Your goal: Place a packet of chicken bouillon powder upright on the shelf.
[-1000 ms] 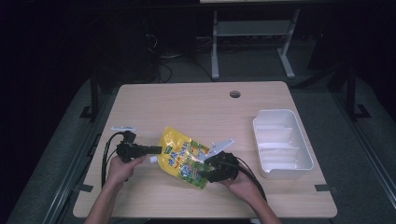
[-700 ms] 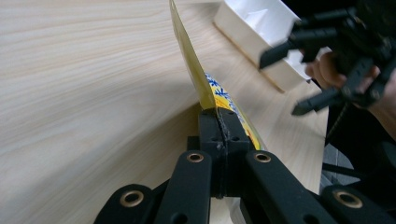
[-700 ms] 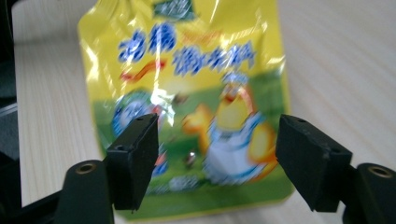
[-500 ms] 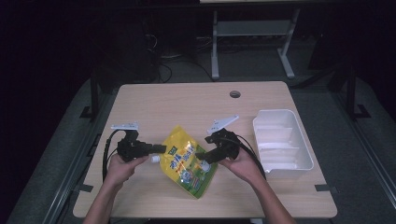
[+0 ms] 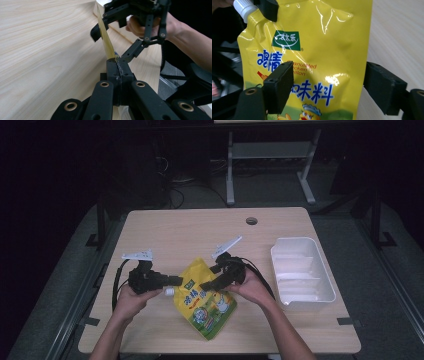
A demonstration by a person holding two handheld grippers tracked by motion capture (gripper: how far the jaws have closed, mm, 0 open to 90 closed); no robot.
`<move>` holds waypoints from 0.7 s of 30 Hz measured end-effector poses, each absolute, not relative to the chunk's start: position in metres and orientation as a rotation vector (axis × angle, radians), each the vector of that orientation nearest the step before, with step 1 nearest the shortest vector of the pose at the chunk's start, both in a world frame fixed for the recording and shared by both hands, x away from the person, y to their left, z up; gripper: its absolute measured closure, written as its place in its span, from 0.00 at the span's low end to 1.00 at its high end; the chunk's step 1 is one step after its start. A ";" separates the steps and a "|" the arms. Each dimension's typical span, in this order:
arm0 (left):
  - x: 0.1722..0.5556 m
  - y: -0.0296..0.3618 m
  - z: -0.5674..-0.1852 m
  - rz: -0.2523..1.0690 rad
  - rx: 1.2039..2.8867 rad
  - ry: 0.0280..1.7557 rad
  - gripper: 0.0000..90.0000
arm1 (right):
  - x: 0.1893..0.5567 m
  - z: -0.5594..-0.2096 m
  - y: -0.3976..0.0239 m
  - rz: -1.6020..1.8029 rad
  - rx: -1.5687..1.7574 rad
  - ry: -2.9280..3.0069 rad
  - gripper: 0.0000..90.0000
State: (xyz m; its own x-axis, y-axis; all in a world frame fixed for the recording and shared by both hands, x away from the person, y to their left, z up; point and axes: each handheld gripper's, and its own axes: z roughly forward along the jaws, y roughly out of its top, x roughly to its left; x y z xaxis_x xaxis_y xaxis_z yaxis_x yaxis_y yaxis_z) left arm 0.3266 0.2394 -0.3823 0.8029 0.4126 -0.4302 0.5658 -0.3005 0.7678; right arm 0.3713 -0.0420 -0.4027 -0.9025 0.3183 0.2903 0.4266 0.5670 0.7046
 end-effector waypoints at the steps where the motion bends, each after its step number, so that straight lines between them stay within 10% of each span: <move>1: 0.326 0.238 -0.382 -0.180 1.941 0.728 1.00 | 0.373 -0.403 -0.042 -1.251 -0.631 -2.642 0.30; 10: 0.323 0.232 -0.378 -0.173 1.953 0.702 1.00 | 0.381 -0.408 -0.048 -1.279 -0.571 -2.509 0.57; 16: 0.324 0.235 -0.381 -0.170 1.942 0.717 1.00 | 0.377 -0.404 -0.056 -1.318 -0.547 -2.513 0.99; 21: 0.324 0.233 -0.381 -0.151 1.953 0.721 0.97 | 0.372 -0.402 -0.058 -1.311 -0.542 -2.546 1.00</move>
State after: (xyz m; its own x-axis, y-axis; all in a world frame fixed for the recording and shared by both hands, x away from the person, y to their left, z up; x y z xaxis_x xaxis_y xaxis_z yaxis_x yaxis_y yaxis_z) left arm 0.3239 0.2335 -0.3813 0.8138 0.4202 -0.4014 0.5459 -0.3160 0.7760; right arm 0.3716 -0.0584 -0.4017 -0.9062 0.2194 0.3615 0.4217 0.5322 0.7341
